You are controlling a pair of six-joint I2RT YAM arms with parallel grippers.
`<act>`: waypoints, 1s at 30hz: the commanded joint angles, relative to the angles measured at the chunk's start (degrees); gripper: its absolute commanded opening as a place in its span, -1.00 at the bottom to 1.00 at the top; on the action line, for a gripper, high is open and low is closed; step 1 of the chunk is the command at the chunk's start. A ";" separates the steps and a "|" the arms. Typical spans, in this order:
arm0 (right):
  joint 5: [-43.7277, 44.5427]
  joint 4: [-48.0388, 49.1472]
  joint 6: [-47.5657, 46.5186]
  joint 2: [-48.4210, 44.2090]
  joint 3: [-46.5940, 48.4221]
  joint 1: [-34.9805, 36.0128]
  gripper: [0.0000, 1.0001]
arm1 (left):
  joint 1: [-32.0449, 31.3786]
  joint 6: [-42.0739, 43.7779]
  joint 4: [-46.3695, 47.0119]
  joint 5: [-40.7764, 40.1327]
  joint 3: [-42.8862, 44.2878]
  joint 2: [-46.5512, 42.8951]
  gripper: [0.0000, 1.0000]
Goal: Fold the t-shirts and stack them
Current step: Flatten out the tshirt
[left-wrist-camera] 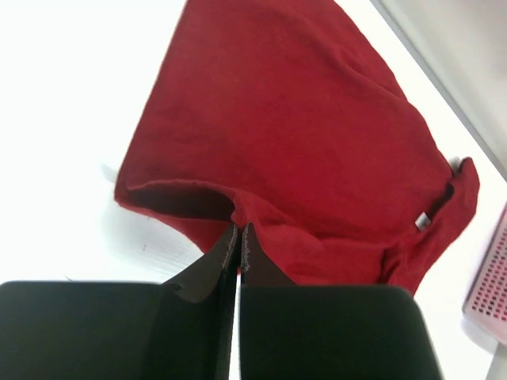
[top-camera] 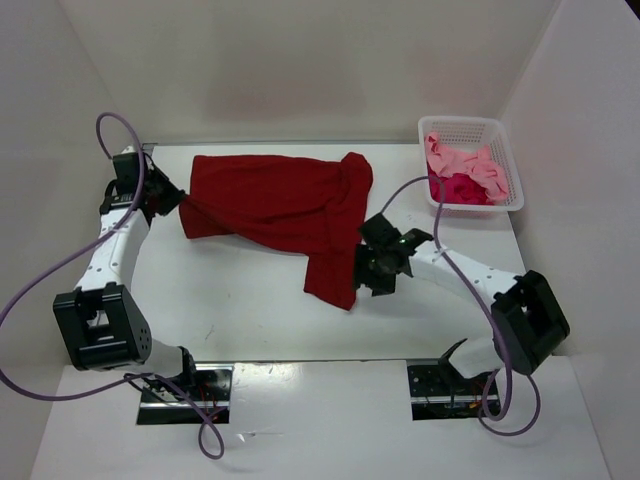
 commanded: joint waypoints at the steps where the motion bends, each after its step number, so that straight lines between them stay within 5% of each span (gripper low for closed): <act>1: 1.51 -2.53 1.97 2.01 2.77 6.02 0.26 | -0.06 1.60 2.65 3.87 -2.01 -1.94 -1.00; 7: 11.17 -7.53 4.45 8.78 10.31 17.81 0.26 | -0.06 1.07 3.70 6.42 -8.26 -4.06 -1.00; 13: 19.44 -11.40 3.83 13.25 13.93 18.87 0.26 | -0.06 1.60 3.70 7.48 -10.98 -5.29 -1.00; 30: 22.70 -12.63 1.47 20.65 17.71 19.39 -0.06 | -0.06 1.07 5.81 10.38 -13.27 -5.81 -1.00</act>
